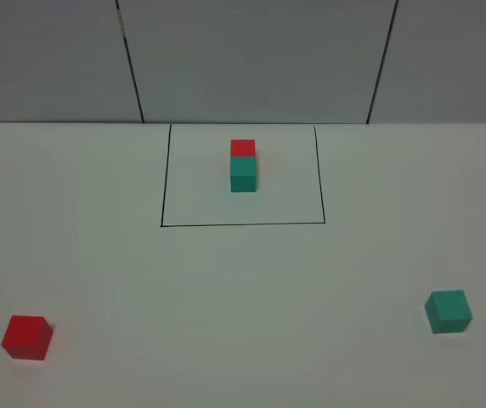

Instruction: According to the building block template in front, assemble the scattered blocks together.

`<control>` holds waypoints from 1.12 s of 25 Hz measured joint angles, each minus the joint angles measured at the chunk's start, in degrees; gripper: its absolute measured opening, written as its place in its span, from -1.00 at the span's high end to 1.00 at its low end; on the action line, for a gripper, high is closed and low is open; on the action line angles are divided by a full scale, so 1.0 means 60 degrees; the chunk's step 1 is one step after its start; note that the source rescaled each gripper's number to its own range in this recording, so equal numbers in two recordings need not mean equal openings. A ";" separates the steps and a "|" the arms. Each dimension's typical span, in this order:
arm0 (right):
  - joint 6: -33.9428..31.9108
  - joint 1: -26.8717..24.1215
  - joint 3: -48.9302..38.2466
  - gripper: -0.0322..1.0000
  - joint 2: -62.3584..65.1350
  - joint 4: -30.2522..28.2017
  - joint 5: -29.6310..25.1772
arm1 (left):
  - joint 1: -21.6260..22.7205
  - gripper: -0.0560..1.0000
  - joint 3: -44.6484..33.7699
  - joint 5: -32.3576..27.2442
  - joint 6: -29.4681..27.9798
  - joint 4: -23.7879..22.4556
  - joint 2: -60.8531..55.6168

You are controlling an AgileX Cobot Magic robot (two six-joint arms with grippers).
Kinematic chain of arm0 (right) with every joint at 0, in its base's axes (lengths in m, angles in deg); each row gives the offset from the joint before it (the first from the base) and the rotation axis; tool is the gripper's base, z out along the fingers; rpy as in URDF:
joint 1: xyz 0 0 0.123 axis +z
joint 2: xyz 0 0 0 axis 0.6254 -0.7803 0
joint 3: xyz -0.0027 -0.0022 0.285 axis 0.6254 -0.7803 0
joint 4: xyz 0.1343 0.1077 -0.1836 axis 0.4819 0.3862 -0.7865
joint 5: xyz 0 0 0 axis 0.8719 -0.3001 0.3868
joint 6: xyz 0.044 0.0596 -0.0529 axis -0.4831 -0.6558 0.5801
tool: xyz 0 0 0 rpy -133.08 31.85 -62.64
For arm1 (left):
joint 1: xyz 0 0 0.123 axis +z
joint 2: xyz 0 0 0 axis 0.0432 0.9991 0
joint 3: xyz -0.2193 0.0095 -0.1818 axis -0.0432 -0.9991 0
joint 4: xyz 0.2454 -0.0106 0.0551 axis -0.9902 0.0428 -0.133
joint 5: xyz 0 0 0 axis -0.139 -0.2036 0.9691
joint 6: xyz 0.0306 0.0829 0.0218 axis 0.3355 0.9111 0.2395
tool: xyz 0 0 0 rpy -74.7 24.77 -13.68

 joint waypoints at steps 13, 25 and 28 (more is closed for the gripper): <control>0.0000 0.0000 0.0000 -0.22 0.0000 0.0000 0.0000 | 0.0000 -0.98 0.0000 0.0000 0.0000 0.0000 0.0000; 0.0000 0.0000 0.0000 -0.21 0.0000 0.0000 0.0000 | -0.0260 -0.98 0.0000 0.0000 0.0000 -0.0210 0.0000; 0.0000 0.0000 0.0000 -0.21 0.0000 0.0000 0.0000 | -0.0509 -0.98 0.0000 0.0000 0.0000 -0.0210 0.0000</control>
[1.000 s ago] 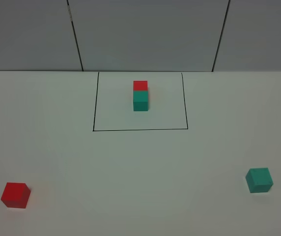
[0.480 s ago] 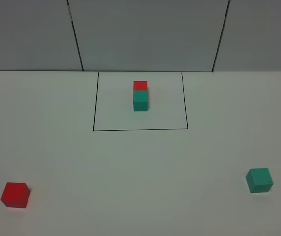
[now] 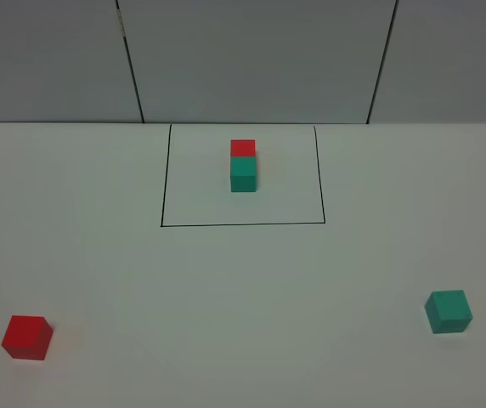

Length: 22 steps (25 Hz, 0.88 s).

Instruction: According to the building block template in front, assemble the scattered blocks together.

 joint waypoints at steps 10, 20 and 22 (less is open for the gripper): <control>0.0000 0.0000 0.0000 -0.21 0.0000 0.0000 0.0000 | -0.0059 -0.98 0.0000 0.0000 -0.0045 0.0000 0.0010; 0.0000 0.0000 0.0000 -0.21 0.0000 0.0024 0.0000 | -0.0059 -0.98 0.0047 0.0112 0.2324 0.0000 0.0771; 0.0000 0.0000 0.0000 -0.21 0.0000 0.0028 0.0000 | -0.0059 -0.98 0.0260 0.0123 0.3094 0.0000 0.1524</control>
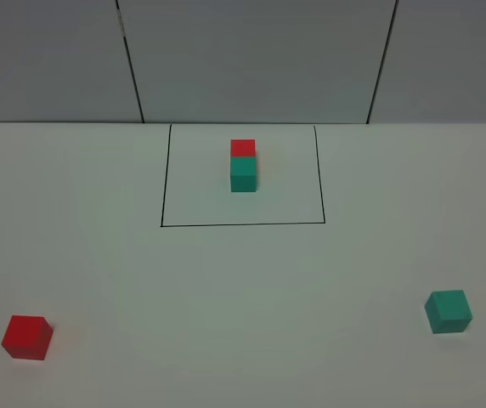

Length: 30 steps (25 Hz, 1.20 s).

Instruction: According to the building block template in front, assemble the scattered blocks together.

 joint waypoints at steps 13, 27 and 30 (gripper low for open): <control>0.0000 0.0000 0.0000 -0.21 0.0000 0.0000 0.0000 | -0.1869 -0.99 0.3441 -0.0847 0.1836 -0.1550 0.5540; 0.0000 0.0000 0.0000 -0.21 0.0000 0.0000 0.0000 | -0.4914 -0.99 0.3904 -0.0962 0.4007 -0.2046 0.9376; 0.0000 0.0000 0.0000 -0.21 0.0000 0.0000 0.0000 | -0.5153 -0.99 0.3904 -0.0962 0.4293 -0.2046 0.9761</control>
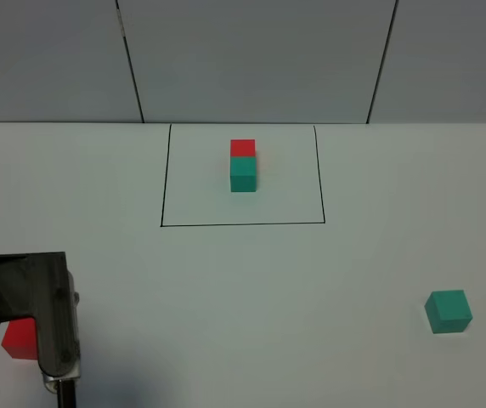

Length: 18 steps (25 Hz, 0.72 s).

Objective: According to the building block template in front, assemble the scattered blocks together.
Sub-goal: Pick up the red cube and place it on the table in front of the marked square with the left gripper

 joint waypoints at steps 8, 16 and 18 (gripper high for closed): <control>0.0000 0.0000 0.0000 -0.21 0.0000 0.0008 0.0000 | -0.0108 -0.99 0.0017 0.0016 -0.0011 0.0058 0.0137; 0.0000 0.0000 0.0000 -0.21 0.0000 0.0008 0.0000 | -0.0108 -0.99 -0.1351 0.0014 -0.0028 0.0245 0.0375; 0.0000 0.0000 0.0000 -0.21 0.0000 0.0008 0.0000 | -0.0108 -0.99 -0.1605 0.0091 -0.0028 0.0201 0.0404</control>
